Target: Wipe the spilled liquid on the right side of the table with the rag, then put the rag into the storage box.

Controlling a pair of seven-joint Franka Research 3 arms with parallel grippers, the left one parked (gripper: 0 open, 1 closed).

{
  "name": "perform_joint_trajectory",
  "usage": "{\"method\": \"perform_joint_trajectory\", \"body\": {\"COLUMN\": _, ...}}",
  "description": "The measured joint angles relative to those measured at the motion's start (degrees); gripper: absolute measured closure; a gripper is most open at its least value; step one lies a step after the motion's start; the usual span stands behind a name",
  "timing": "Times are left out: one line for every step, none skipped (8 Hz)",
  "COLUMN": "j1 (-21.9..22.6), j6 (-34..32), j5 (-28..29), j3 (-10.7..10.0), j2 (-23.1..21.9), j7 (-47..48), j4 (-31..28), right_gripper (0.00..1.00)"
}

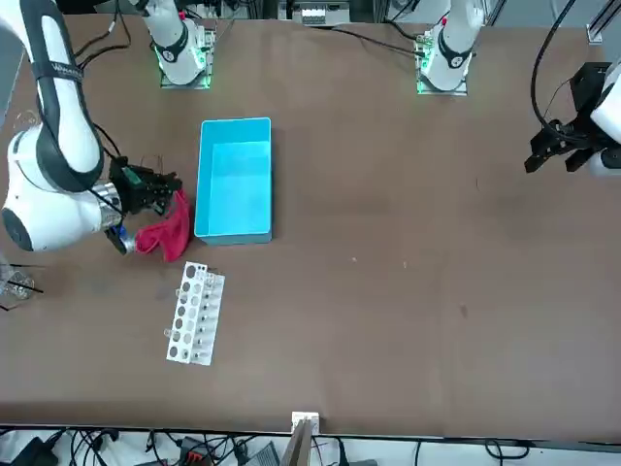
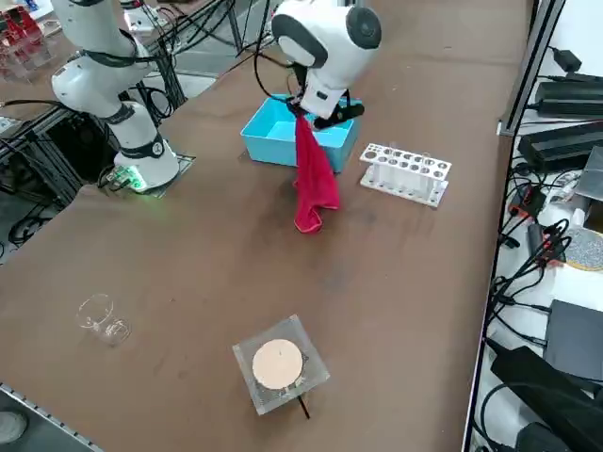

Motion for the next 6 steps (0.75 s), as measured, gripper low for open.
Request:
{"method": "perform_joint_trajectory", "body": {"j1": -3.12, "j6": -0.16, "j5": -4.70, "j3": -0.19, "j2": 0.25, "j7": -4.55, "j4": -1.18, "right_gripper": 0.99}}
{"method": "perform_joint_trajectory", "body": {"j1": -6.92, "j6": -0.26, "j5": -9.33, "j3": -0.34, "j2": 0.61, "j7": -8.94, "j4": -2.00, "right_gripper": 0.99}}
{"method": "perform_joint_trajectory", "body": {"j1": -10.51, "j6": -0.25, "j5": -13.67, "j3": -0.49, "j2": 0.77, "j7": -12.69, "j4": -2.45, "right_gripper": 0.99}}
{"method": "perform_joint_trajectory", "body": {"j1": -13.69, "j6": 0.38, "j5": -18.05, "j3": -0.56, "j2": 0.92, "j7": -15.51, "j4": -2.61, "right_gripper": 0.99}}
{"method": "perform_joint_trajectory", "body": {"j1": -17.00, "j6": 2.35, "j5": -22.30, "j3": -0.60, "j2": 1.33, "j7": -18.63, "j4": -2.71, "right_gripper": 0.99}}
{"method": "perform_joint_trajectory", "body": {"j1": -21.05, "j6": 5.87, "j5": -26.30, "j3": -0.67, "j2": 2.05, "j7": -23.43, "j4": -2.81, "right_gripper": 0.99}}
